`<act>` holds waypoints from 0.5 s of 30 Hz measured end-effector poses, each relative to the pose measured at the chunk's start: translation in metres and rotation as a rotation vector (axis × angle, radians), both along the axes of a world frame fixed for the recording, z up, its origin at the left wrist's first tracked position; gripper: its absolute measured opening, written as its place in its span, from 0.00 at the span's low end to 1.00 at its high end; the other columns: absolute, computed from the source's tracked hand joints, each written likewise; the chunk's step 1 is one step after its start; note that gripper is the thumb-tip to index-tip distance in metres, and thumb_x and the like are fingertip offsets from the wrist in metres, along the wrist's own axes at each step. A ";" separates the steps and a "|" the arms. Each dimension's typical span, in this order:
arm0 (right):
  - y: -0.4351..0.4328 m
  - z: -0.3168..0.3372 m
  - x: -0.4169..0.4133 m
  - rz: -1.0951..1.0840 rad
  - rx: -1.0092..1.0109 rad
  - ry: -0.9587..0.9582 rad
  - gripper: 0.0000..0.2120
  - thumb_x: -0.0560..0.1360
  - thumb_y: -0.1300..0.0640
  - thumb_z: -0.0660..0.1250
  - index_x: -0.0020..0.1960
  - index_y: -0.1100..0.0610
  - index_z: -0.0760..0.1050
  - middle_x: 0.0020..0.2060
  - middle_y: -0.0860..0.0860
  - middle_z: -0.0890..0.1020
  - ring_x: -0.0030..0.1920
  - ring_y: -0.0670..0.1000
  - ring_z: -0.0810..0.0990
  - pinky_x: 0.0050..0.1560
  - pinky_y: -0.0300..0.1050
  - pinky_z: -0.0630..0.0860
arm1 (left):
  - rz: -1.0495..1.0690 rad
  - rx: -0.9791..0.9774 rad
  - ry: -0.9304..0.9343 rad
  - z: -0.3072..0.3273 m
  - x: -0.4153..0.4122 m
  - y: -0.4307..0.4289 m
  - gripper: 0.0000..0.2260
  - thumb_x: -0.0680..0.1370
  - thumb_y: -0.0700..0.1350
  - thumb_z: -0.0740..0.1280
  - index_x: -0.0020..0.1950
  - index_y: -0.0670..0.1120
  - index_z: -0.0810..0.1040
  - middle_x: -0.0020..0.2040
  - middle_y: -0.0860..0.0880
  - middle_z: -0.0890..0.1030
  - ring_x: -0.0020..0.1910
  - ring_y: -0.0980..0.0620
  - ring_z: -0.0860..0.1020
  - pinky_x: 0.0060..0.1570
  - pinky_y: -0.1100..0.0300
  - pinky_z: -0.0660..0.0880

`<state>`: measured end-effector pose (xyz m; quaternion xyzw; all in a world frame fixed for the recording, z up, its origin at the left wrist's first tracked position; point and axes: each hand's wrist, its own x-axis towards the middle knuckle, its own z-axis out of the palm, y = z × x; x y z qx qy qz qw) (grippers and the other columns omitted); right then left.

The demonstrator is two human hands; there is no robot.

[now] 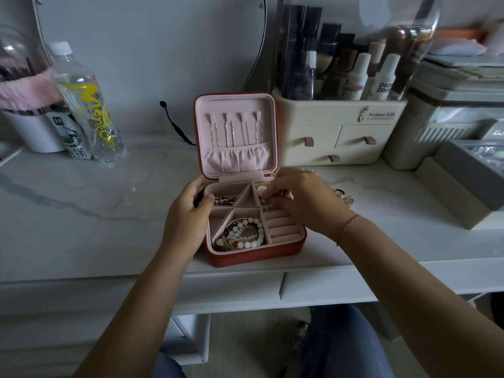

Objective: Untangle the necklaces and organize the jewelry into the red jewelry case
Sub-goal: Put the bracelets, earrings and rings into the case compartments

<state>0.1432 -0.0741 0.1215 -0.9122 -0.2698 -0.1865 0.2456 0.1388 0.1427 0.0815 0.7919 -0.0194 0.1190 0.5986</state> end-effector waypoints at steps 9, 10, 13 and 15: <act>-0.041 0.013 -0.003 -0.220 0.321 0.048 0.08 0.73 0.64 0.68 0.49 0.55 0.83 0.39 0.45 0.80 0.34 0.37 0.75 0.36 0.26 0.67 | -0.005 0.011 0.000 0.001 -0.002 0.000 0.18 0.79 0.38 0.62 0.65 0.55 0.75 0.55 0.62 0.78 0.57 0.64 0.75 0.56 0.67 0.69; -0.054 0.014 -0.002 -0.306 0.391 0.041 0.08 0.74 0.64 0.68 0.49 0.56 0.83 0.37 0.45 0.80 0.32 0.37 0.75 0.33 0.25 0.67 | -0.005 0.011 0.000 0.001 -0.002 0.000 0.18 0.79 0.38 0.62 0.66 0.54 0.74 0.56 0.61 0.78 0.57 0.64 0.75 0.57 0.66 0.68; -0.094 0.012 -0.001 -0.505 0.480 0.033 0.08 0.74 0.65 0.67 0.50 0.60 0.83 0.30 0.41 0.77 0.25 0.37 0.72 0.28 0.25 0.64 | 0.010 0.018 0.008 0.002 -0.002 -0.001 0.18 0.79 0.38 0.62 0.67 0.52 0.74 0.55 0.61 0.78 0.56 0.63 0.75 0.55 0.67 0.68; -0.111 0.009 -0.001 -0.555 0.469 0.051 0.07 0.74 0.64 0.68 0.49 0.60 0.83 0.31 0.42 0.77 0.27 0.34 0.73 0.31 0.24 0.65 | 0.012 0.019 0.010 0.003 -0.003 -0.001 0.18 0.79 0.38 0.62 0.67 0.52 0.74 0.56 0.59 0.78 0.56 0.63 0.75 0.54 0.68 0.68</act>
